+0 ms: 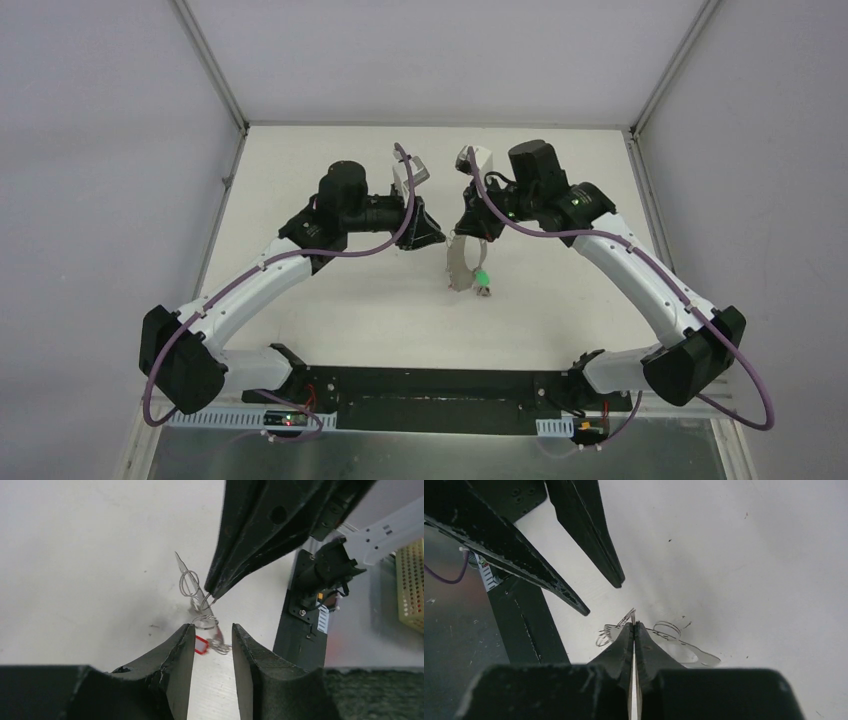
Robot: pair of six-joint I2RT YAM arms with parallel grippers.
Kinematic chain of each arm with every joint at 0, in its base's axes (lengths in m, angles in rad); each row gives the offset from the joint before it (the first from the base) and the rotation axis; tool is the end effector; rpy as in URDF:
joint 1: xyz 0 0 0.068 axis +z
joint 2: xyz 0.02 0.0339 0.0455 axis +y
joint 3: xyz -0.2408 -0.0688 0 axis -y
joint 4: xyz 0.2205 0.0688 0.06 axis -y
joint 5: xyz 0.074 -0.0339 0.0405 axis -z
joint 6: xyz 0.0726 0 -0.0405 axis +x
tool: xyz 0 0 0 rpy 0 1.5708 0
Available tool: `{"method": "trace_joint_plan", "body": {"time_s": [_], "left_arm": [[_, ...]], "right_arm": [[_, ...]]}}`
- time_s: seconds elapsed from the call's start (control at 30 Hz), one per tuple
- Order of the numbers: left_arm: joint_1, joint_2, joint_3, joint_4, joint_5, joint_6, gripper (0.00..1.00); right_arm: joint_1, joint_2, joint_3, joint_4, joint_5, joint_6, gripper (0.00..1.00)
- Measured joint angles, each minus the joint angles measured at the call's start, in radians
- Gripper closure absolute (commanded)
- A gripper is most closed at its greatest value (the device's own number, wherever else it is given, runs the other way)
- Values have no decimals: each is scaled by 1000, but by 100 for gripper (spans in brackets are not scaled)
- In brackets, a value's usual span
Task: Put the keys on the keyring
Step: Adjust the keyring.
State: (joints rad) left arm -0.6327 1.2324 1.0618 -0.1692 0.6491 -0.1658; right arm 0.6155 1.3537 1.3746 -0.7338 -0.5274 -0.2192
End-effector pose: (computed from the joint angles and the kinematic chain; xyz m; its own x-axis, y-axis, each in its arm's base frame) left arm 0.2094 -0.2080 0.3184 -0.4187 0.1440 -0.8966 0.8735 0.3338 -0.3543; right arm 0.2163 0.1977 0.3238 -0.3451 -0.4742 -0.8099 -0.9065 0.3920 0.1568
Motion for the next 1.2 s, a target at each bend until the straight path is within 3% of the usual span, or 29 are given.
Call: {"method": "trace_joint_plan", "body": {"time_s": [0.2,0.4,0.63,1.0,1.2], "left_arm": [[0,-40,-127,253,142,43,67],[0,-155,-244,380,134,142,70],[0,-224,-253,402,136,223,70],[0,-172,-212,371,214,255,63],[-3,-136,-194,372,243,245,73]], "right_arm": [[-2,-34,-6,32,-65,-29,100],[-3,-47,-7,56,-108,-50,100],[-3,-85,-60,89,-192,-85,100],[-3,-130,-91,124,-266,-104,100],[-3,-130,-92,139,-275,-104,100]]}}
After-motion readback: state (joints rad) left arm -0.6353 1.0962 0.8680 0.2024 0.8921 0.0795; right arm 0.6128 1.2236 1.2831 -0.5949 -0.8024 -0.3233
